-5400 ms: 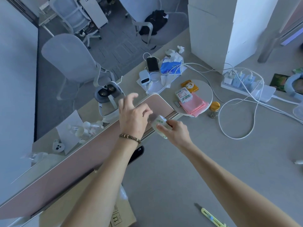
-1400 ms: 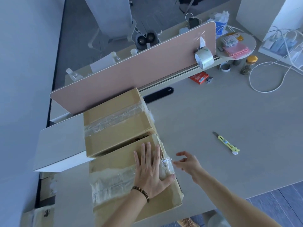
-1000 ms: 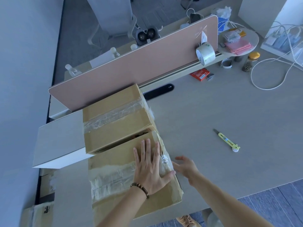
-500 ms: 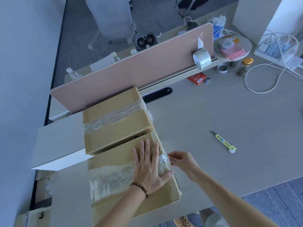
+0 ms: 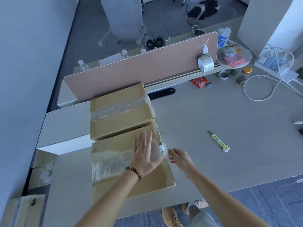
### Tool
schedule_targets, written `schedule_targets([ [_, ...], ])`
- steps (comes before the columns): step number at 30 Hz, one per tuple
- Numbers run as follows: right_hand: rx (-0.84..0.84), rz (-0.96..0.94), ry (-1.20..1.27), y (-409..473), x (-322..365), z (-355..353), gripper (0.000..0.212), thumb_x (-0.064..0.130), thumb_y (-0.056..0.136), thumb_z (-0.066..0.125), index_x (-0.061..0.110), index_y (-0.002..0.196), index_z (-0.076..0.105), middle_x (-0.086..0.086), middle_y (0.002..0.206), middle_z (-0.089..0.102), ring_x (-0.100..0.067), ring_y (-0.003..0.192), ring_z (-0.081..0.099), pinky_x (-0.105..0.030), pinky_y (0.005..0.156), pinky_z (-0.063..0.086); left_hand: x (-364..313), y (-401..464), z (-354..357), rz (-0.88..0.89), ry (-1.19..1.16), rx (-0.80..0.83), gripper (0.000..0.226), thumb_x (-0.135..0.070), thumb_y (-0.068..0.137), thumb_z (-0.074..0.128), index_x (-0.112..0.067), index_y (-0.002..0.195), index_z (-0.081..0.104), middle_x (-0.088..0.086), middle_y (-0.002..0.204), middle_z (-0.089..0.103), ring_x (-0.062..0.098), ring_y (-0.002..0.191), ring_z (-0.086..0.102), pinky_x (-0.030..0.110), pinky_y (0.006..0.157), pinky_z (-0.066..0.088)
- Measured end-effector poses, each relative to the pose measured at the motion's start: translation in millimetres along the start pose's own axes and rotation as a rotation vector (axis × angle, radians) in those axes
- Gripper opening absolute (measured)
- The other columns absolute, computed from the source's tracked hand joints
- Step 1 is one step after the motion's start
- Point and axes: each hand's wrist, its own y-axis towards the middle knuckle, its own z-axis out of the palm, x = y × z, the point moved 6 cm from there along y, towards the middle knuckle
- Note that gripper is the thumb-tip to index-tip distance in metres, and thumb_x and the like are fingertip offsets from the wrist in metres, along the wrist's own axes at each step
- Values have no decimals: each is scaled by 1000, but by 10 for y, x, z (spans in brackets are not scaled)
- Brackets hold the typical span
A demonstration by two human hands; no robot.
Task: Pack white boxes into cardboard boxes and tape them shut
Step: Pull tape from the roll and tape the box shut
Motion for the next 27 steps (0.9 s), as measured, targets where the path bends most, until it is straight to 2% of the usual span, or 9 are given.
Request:
schedule_targets([
  [5, 65, -88, 7, -316, 32, -39, 20, 52, 98, 54, 39, 105, 68, 9, 110, 72, -8, 105, 67, -36, 98, 54, 490, -496, -183, -162, -66, -108, 98, -68, 84, 42, -28, 157, -9, 1, 162, -21, 13, 147, -29, 41, 120, -18],
  [6, 103, -99, -12, -364, 29, -36, 29, 59, 94, 56, 40, 112, 67, 11, 117, 70, -7, 109, 66, -37, 100, 52, 628, -626, -227, -209, -58, -137, 99, -65, 86, 47, -25, 158, -8, 4, 162, -20, 16, 148, -28, 42, 120, -16],
  [11, 218, -115, -171, -546, 27, 79, 122, 90, 49, 70, 37, 153, 37, 19, 149, 48, -4, 118, 62, -44, 112, 43, 1385, -1378, -438, -579, -221, -271, 105, -49, 85, 70, -19, 158, 0, 10, 165, -11, 24, 153, -9, 54, 122, 13],
  [13, 277, -95, -225, -650, 48, 157, 131, 84, 49, 77, 37, 158, 20, 22, 153, 40, -5, 123, 59, -42, 113, 42, 1537, -1603, -415, -666, -431, -245, 114, -55, 79, 74, -17, 158, 0, 8, 166, -2, 24, 153, 6, 51, 120, 22],
  [16, 343, -70, -309, -759, 11, 251, 130, 62, 62, 86, 40, 158, 0, 16, 149, 46, -7, 123, 55, -28, 100, 48, 1570, -1802, -277, -692, -624, -137, 119, -61, 73, 76, -19, 158, 4, 10, 163, 20, 28, 142, 36, 44, 112, 35],
  [18, 326, -66, -381, -783, -10, 283, 144, 62, 56, 90, 42, 156, -11, 11, 149, 49, -12, 127, 53, -31, 105, 46, 1541, -1866, -177, -668, -701, -62, 129, -64, 66, 80, -24, 158, 0, 10, 161, 24, 23, 128, 49, 38, 104, 44],
  [20, 315, -75, -445, -777, -21, 309, 156, 58, 51, 94, 40, 155, -21, 7, 157, 39, -18, 138, 44, -39, 115, 37, 1538, -1903, -109, -651, -775, -61, 146, -70, 50, 85, -29, 157, -4, 11, 158, 30, 25, 130, 49, 41, 107, 45],
  [24, 303, -105, -470, -790, 6, 345, 148, 29, 65, 93, 39, 153, -25, 9, 158, 30, -19, 140, 36, -32, 109, 37, 1508, -1945, -60, -597, -877, -91, 149, -51, 48, 94, -27, 158, -5, 4, 151, 34, 20, 126, 47, 40, 110, 42],
  [27, 300, -132, -462, -782, -2, 344, 148, 34, 61, 93, 50, 150, -24, 15, 152, 34, -18, 139, 38, -37, 111, 40, 1498, -2031, 6, -591, -915, -79, 160, -53, 38, 98, -32, 156, -8, 3, 143, 40, 21, 125, 51, 42, 107, 46],
])
